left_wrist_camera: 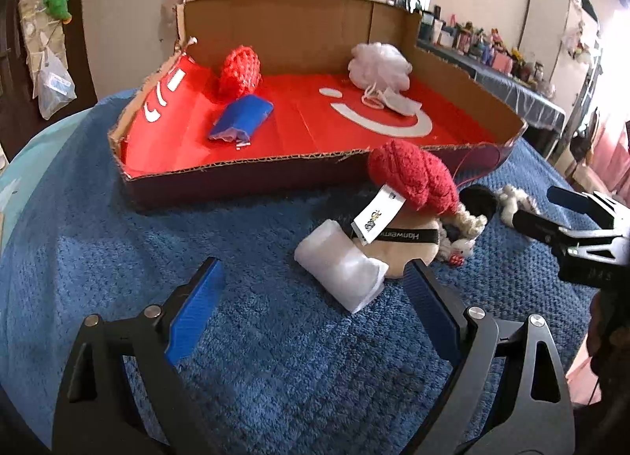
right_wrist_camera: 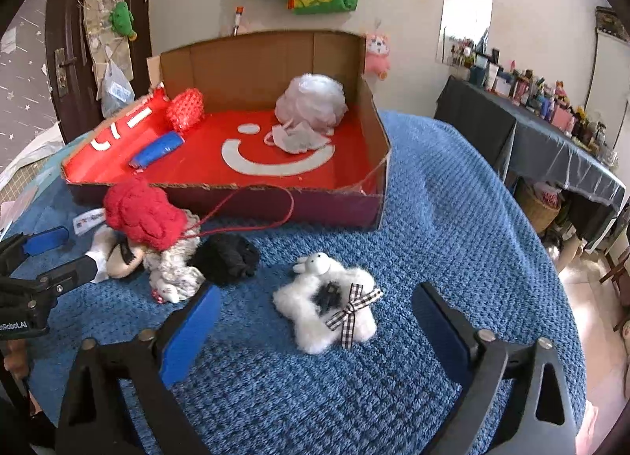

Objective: Organize soft objects
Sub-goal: 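Grasp the white rolled cloth with the left tool while the right tool grasps the white sheep plush, then carry the white cloth with the left tool while the right tool carries the sheep into the box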

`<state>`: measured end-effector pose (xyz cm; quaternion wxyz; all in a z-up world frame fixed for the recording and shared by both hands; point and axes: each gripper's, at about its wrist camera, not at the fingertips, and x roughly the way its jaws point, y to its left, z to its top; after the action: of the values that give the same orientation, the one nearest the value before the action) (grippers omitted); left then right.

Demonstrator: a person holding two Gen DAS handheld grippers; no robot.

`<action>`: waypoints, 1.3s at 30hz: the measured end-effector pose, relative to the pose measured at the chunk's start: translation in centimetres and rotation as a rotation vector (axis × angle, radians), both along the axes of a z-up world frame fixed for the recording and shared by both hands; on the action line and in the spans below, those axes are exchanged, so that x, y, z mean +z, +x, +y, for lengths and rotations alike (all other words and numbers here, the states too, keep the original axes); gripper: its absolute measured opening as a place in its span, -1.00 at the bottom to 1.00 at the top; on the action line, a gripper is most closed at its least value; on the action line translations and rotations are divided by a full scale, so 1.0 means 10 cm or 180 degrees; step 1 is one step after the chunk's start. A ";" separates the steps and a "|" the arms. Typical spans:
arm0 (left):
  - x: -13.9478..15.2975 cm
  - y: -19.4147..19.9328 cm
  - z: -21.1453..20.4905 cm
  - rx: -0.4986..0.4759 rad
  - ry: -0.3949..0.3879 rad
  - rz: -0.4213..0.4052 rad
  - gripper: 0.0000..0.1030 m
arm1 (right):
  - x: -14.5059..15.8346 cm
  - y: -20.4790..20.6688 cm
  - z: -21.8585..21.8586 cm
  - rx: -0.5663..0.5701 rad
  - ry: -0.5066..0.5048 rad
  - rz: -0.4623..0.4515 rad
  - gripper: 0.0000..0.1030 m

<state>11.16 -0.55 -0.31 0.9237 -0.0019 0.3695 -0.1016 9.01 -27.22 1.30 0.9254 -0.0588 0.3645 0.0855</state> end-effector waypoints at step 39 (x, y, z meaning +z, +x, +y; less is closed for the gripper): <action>0.40 0.06 0.15 -0.0286 -0.0127 -0.0138 -0.40 | 0.37 0.06 0.08 0.0308 0.0191 -0.0154 0.09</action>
<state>11.77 0.95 3.69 0.9257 -0.0015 0.3470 -0.1504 9.65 -26.46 5.05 0.9301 -0.0506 0.3360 0.1396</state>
